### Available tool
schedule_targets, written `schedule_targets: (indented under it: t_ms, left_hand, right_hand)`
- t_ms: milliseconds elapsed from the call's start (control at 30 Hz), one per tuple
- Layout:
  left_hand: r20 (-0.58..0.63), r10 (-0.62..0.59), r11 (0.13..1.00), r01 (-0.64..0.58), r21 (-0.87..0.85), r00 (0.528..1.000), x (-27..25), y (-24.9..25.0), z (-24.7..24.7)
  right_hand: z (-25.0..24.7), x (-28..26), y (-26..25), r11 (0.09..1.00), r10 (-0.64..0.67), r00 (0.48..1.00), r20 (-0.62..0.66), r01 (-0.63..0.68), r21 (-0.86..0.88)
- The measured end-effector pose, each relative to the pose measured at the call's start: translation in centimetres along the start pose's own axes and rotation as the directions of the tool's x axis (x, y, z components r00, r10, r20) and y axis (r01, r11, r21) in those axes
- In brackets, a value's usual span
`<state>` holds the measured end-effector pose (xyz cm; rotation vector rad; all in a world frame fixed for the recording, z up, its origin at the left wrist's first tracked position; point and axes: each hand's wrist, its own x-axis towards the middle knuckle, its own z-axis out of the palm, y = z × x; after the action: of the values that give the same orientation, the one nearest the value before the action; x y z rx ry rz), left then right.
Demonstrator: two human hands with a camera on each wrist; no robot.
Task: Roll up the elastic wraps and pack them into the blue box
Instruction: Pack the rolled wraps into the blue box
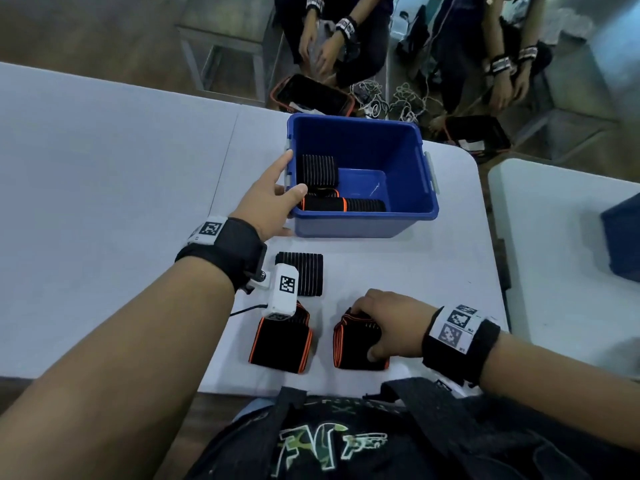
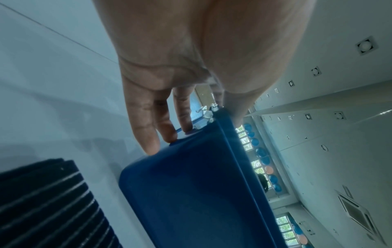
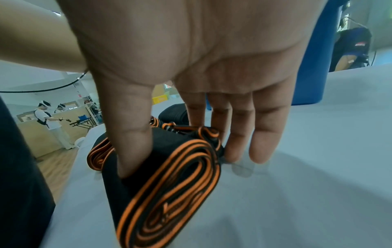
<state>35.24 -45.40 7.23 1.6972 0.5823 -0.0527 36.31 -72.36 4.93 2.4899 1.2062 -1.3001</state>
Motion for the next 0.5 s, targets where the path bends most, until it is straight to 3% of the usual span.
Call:
schedule_targets:
  t_ms: [267, 500]
  left_hand:
    - [0.003, -0.013, 1.0, 0.013, -0.023, 1.0, 0.0, 0.1, 0.1]
    - [0.003, -0.019, 0.999, 0.019, -0.049, 1.0, -0.2, 0.1, 0.2]
  right_hand:
    - [-0.5, -0.3, -0.7, 0.998, -0.002, 1.0, 0.021, 0.0, 0.066]
    - [-10.6, -4.3, -0.5, 0.985, 0.019, 0.954, -0.299, 0.034, 0.17]
